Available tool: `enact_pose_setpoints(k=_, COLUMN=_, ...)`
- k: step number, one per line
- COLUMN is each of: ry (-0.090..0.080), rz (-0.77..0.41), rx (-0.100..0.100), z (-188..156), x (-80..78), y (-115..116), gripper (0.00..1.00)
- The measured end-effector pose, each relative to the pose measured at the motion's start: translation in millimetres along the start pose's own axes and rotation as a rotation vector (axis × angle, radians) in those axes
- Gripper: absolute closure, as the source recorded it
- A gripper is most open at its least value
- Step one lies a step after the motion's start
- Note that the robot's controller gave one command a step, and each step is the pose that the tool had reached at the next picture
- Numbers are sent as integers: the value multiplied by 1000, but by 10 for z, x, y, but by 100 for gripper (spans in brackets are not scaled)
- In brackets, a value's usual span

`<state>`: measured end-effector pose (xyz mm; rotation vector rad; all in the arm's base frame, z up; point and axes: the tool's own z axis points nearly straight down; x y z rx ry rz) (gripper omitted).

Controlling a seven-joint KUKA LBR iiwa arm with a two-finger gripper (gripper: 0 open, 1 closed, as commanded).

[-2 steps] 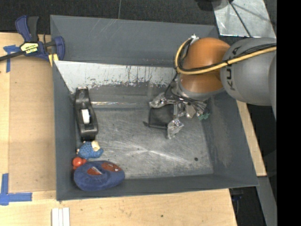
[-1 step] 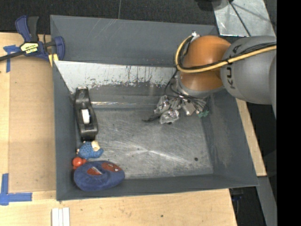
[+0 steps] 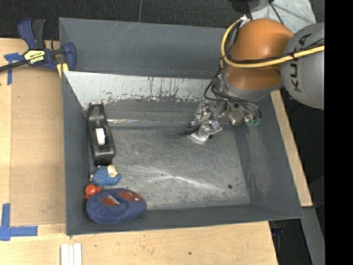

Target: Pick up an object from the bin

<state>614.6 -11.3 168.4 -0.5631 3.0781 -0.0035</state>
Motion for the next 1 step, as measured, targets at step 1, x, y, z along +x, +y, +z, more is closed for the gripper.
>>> enact_pose_setpoints(k=1, ry=0, rz=-23, rx=-3, z=-744, x=109, y=505, gripper=100)
